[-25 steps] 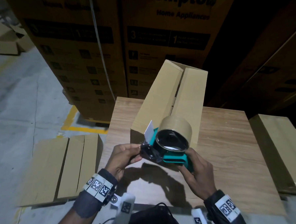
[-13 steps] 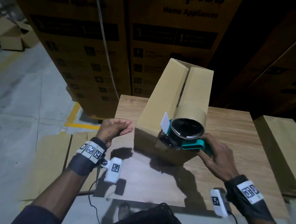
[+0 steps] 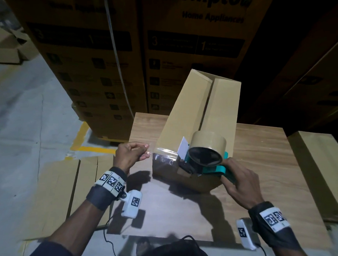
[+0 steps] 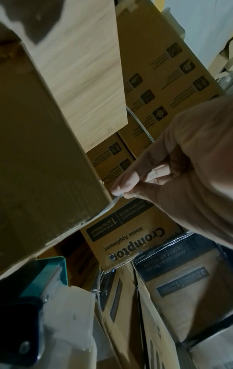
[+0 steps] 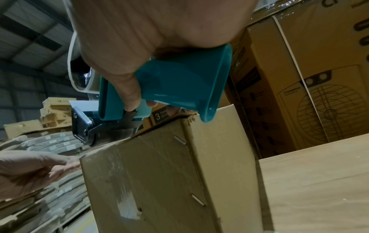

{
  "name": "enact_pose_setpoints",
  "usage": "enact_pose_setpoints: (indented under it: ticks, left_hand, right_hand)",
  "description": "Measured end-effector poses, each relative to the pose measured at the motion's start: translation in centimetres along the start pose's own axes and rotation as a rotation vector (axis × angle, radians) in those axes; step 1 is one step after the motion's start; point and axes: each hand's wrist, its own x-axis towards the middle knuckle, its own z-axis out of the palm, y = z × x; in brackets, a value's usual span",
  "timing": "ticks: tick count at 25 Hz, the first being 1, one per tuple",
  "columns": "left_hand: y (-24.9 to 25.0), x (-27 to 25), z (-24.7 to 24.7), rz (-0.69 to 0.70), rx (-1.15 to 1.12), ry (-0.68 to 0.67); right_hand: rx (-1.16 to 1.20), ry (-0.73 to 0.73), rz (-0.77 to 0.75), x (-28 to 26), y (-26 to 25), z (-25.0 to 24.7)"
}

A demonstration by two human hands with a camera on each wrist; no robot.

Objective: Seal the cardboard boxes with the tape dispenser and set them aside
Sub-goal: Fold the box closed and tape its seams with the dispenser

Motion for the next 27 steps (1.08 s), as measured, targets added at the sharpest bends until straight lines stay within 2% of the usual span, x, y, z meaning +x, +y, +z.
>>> enact_pose_setpoints:
  ticks: [10, 16, 17, 19, 21, 22, 24, 27]
  left_hand:
    - [-1.9, 0.5, 1.1, -0.173, -0.174, -0.106]
    - [-3.3, -0.3, 1.0, -0.280, -0.169, -0.071]
    - [-3.6, -0.3, 1.0, -0.239, -0.083, -0.035]
    - [-3.8, -0.7, 1.0, -0.009, 0.110, 0.044]
    - [-3.1, -2.2, 1.6, 0.263, 0.253, -0.052]
    - [-2.8, -3.1, 2.2, 0.341, 0.299, -0.136]
    - [-2.9, -4.3, 3.4, 0.386, 0.296, -0.224]
    - [-3.8, -3.6, 4.0, 0.349, 0.257, -0.198]
  right_hand:
    - [-0.025, -0.055, -0.001, 0.0, 0.2, 0.5]
    - [-0.021, -0.058, 0.002, 0.2, 0.4, 0.6]
    - [-0.015, -0.054, 0.001, 0.2, 0.4, 0.6]
    - [-0.007, -0.054, 0.001, 0.2, 0.4, 0.6]
    - [-0.001, -0.061, -0.001, 0.2, 0.5, 0.6]
    - [0.001, -0.063, -0.002, 0.1, 0.6, 0.7]
    - [0.002, -0.062, -0.005, 0.0, 0.8, 0.8]
    - [0.004, -0.053, -0.011, 0.1, 0.9, 0.8]
